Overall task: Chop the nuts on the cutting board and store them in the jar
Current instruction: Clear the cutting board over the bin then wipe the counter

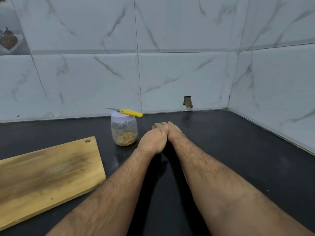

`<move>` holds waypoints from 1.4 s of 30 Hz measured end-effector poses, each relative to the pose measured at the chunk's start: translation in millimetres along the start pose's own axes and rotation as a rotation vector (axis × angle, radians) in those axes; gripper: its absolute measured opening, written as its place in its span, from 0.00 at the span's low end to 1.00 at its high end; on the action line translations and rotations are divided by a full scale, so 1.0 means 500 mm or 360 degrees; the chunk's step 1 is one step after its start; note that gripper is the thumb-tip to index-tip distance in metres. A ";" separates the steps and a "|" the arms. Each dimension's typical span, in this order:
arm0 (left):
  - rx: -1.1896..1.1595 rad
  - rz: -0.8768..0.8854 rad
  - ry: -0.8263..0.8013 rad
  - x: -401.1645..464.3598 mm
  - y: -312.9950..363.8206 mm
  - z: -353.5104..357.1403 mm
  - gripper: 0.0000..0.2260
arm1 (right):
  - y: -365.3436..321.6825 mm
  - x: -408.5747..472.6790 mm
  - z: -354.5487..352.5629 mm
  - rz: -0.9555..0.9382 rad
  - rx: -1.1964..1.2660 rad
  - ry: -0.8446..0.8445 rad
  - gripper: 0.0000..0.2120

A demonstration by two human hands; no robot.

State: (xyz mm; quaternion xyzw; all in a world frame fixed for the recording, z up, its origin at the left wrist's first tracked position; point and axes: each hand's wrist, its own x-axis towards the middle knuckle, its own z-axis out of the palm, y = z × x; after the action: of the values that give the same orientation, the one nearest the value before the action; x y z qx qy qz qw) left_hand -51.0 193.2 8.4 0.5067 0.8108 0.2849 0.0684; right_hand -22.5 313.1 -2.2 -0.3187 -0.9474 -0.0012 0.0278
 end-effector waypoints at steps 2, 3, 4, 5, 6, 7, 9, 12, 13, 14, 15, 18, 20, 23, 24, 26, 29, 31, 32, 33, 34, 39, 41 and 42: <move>0.0030 0.0007 -0.0004 0.021 0.003 0.008 0.26 | 0.042 0.019 0.005 0.0108 -0.0111 0.0012 0.18; 0.0039 0.0009 -0.0012 0.026 0.006 0.011 0.26 | 0.069 0.021 0.008 0.0186 -0.0044 0.0027 0.19; 0.0054 0.0010 -0.0021 0.030 0.008 0.010 0.27 | 0.093 0.020 0.008 0.0299 -0.0007 0.0043 0.20; 0.0070 0.0012 -0.0033 0.030 0.010 0.010 0.27 | 0.114 0.010 0.010 0.0399 -0.0045 0.0044 0.21; 0.0079 0.0016 -0.0045 0.026 0.012 0.013 0.27 | 0.130 -0.001 0.016 0.0518 -0.0105 0.0064 0.22; 0.0078 0.0018 -0.0044 0.024 0.013 0.015 0.28 | 0.134 -0.010 0.014 0.0609 -0.0159 0.0036 0.23; 0.0033 -0.0010 -0.0021 0.020 0.015 0.015 0.30 | 0.116 -0.005 0.011 0.0571 -0.0166 -0.0007 0.23; -0.0048 -0.0013 0.0007 0.024 0.028 0.010 0.29 | 0.081 0.041 0.033 0.0116 -0.0149 0.0076 0.16; -0.0057 0.0013 0.0002 0.027 0.033 0.009 0.27 | 0.059 0.053 0.047 0.0120 0.0137 0.0279 0.15; -0.0071 0.0025 0.0006 0.029 0.037 0.007 0.25 | 0.033 0.056 0.050 0.0116 0.0422 0.0346 0.17; -0.0074 0.0013 0.0016 0.035 0.039 0.005 0.24 | 0.010 0.066 0.037 0.0024 0.0494 0.0350 0.17; -0.0058 -0.0046 0.0062 0.078 0.037 0.014 0.23 | -0.001 0.075 0.021 -0.0060 0.0204 0.0051 0.12; -0.0060 -0.0031 0.0049 0.110 0.038 0.021 0.24 | 0.023 0.101 0.027 0.0006 0.0384 0.0062 0.14; -0.0001 0.0020 0.0009 0.162 0.040 0.037 0.29 | 0.083 0.133 0.013 0.0186 0.0195 0.0097 0.16; -0.0008 0.0005 0.0011 0.172 0.042 0.041 0.31 | 0.110 0.129 0.002 0.0306 0.0266 0.0104 0.15; 0.0019 -0.0041 -0.0016 0.178 0.042 0.046 0.34 | 0.172 0.122 0.002 0.0415 0.0226 0.0178 0.16; 0.0056 -0.0059 -0.0087 0.146 0.048 0.053 0.36 | 0.247 0.075 0.015 0.0630 0.0132 0.0177 0.22; 0.0065 -0.0043 -0.0109 0.108 0.053 0.054 0.36 | 0.252 0.030 0.012 0.0720 0.0167 0.0124 0.24; 0.0056 -0.0040 -0.0108 0.086 0.055 0.052 0.35 | 0.238 0.015 0.009 0.0688 0.0197 0.0105 0.23; 0.0031 -0.0037 -0.0093 0.065 0.058 0.051 0.35 | 0.212 -0.007 0.004 0.0610 0.0213 0.0069 0.21; -0.0019 -0.0042 -0.0071 0.048 0.058 0.047 0.34 | 0.179 -0.026 -0.002 0.0506 0.0239 0.0044 0.19; -0.0096 -0.0001 -0.0028 -0.027 0.055 0.047 0.29 | 0.062 -0.105 0.028 0.0131 0.0238 0.0005 0.22; -0.0044 0.0007 -0.0063 -0.047 0.059 0.051 0.29 | 0.124 -0.120 0.036 0.0192 0.0149 0.0018 0.27; -0.0010 0.0004 -0.0084 -0.058 0.063 0.052 0.30 | 0.164 -0.135 0.033 0.0321 0.0129 0.0011 0.29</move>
State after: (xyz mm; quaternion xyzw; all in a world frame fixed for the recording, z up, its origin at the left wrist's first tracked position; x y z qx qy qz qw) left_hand -2.0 188.5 -1.7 0.5147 0.8073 0.2740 0.0910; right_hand 80.0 337.9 -23.3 -0.4111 -0.9097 0.0386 0.0440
